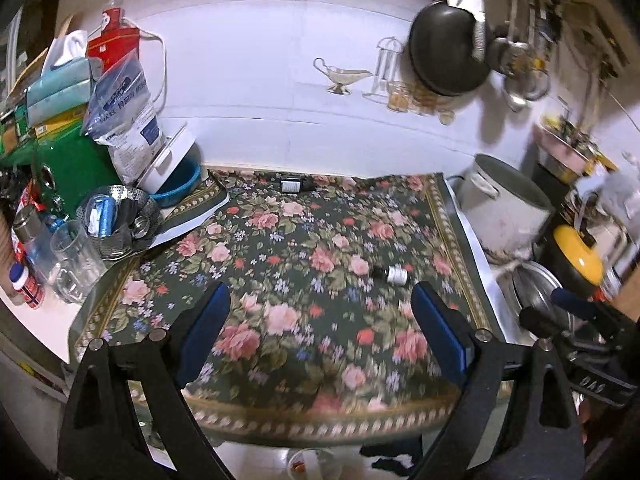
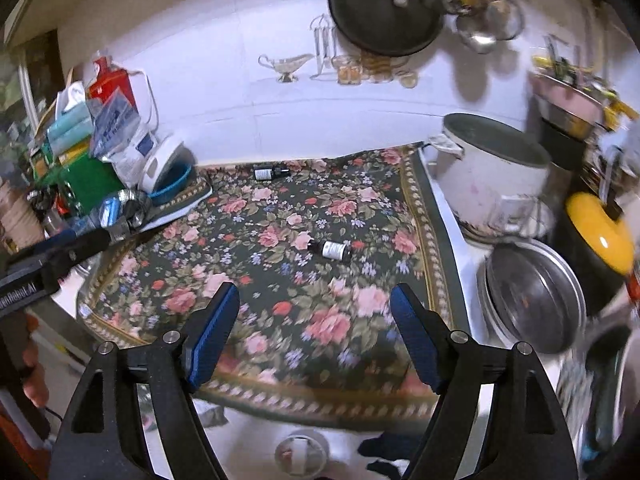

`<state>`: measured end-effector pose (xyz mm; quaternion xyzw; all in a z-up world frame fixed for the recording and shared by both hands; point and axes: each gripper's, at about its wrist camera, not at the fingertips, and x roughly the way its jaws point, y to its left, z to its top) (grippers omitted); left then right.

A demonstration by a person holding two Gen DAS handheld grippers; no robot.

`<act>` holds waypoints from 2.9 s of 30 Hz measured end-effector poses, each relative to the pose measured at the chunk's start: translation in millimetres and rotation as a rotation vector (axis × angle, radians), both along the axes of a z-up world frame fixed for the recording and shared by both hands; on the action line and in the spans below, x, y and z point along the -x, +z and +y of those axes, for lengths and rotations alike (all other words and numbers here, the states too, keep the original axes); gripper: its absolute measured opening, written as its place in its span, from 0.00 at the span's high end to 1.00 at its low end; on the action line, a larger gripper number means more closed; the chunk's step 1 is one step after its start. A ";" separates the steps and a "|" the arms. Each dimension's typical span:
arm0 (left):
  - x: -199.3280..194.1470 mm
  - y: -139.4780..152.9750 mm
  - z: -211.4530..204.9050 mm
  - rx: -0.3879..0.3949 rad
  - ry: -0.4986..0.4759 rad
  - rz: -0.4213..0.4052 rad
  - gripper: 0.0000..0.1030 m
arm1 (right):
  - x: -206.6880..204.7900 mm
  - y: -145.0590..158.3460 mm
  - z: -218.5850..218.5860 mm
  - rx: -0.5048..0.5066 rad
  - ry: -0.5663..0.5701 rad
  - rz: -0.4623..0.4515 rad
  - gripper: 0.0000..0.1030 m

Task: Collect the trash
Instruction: 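Grasp the green bottle with the left gripper while the right grasps the small clear bottle, then lift both bottles and carry them down over the bucket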

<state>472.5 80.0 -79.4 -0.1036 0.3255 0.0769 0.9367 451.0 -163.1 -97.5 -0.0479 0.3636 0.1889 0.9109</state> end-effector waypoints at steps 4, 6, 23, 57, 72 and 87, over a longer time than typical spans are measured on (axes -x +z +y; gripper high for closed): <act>-35.0 -9.9 6.5 0.027 0.038 0.047 0.11 | -41.4 -20.5 1.2 0.033 0.041 0.055 0.27; -46.5 -13.6 11.6 0.030 0.047 0.056 0.11 | -62.3 -34.8 4.2 0.031 0.064 0.101 0.27; -186.9 -87.7 103.4 -0.022 -0.037 0.265 0.10 | -212.3 -162.0 75.8 0.188 0.162 0.366 0.28; -456.1 -191.4 160.6 0.090 -0.179 0.345 0.22 | -223.9 -136.0 45.3 -0.037 -0.276 0.310 0.75; -444.2 -200.2 145.4 0.085 -0.181 0.297 0.45 | -195.5 -133.6 18.0 -0.061 -0.348 0.333 0.75; -251.5 -88.9 43.0 -0.044 -0.162 0.132 0.45 | -136.0 -66.9 -23.6 -0.102 -0.139 0.193 0.75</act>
